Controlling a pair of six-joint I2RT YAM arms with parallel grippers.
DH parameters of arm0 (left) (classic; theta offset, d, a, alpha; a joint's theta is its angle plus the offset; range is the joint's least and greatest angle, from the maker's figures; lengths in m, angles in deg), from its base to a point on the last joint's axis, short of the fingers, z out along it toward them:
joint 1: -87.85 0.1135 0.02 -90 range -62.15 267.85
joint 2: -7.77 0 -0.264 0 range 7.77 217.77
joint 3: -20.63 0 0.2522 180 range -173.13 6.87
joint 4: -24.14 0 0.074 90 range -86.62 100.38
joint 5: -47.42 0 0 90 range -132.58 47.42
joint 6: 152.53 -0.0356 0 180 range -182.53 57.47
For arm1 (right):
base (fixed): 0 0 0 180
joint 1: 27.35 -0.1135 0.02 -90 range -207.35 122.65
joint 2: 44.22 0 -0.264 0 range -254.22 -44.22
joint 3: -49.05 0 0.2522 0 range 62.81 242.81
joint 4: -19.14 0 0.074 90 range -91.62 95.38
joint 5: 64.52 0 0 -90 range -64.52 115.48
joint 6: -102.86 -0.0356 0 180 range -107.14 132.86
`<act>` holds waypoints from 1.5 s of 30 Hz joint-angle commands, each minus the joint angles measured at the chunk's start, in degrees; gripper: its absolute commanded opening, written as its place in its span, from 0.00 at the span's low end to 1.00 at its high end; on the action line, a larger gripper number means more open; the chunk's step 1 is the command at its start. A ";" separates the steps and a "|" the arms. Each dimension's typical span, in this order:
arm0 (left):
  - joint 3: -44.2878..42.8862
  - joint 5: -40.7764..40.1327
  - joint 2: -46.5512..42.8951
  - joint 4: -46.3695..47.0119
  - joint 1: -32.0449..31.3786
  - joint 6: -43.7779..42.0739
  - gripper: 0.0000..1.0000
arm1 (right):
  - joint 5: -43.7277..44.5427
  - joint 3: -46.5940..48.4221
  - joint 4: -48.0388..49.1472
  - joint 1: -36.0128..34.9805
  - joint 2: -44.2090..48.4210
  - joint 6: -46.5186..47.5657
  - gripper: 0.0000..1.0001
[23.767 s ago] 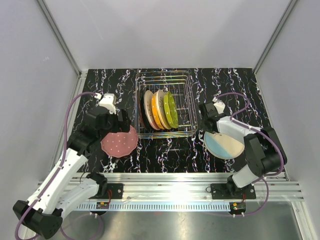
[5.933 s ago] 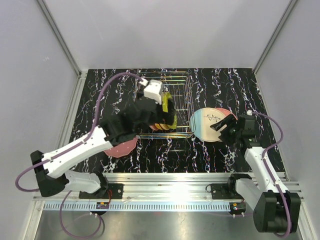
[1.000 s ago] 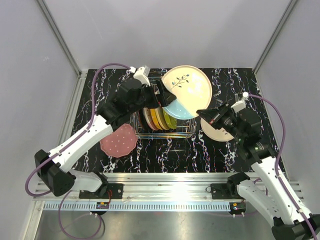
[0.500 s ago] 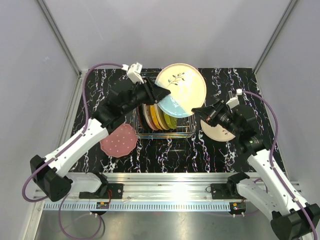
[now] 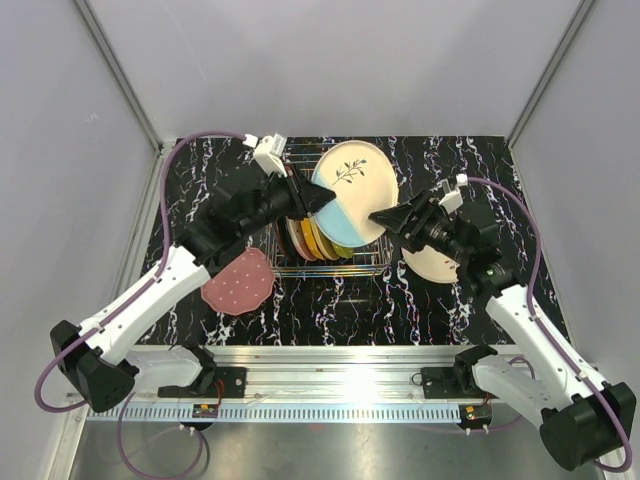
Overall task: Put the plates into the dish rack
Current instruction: Pass the plate from the right arm to the left, then pass the plate from the left arm to the right
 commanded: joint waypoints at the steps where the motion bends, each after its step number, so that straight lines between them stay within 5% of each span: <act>1: -1.89 -6.71 -3.07 -1.73 -0.66 0.86 0.00 | -0.42 3.10 3.27 -0.12 0.61 2.35 0.76; 11: -5.06 -16.07 -4.30 -6.66 -0.22 9.65 0.00 | 3.18 1.44 -11.24 -0.12 8.16 19.36 1.00; 18: -5.32 -15.46 -3.70 -4.65 -0.22 18.26 0.00 | 14.42 0.56 -13.71 -2.40 17.39 35.83 1.00; 23: -11.73 -12.21 1.48 -7.54 -0.22 20.03 0.00 | 18.11 0.73 -13.10 -4.33 15.38 43.12 1.00; 34: -20.17 -9.31 11.51 -7.98 -0.57 24.95 0.00 | 40.25 1.69 -3.78 -21.97 11.61 64.29 1.00; 41: -22.64 -8.86 15.64 -9.65 -0.57 25.13 0.00 | 57.21 4.16 -0.97 -39.82 2.56 80.04 1.00; 45: -22.81 -5.72 15.91 -9.65 -0.66 25.04 0.00 | 66.35 3.72 7.35 -43.01 -2.72 85.32 1.00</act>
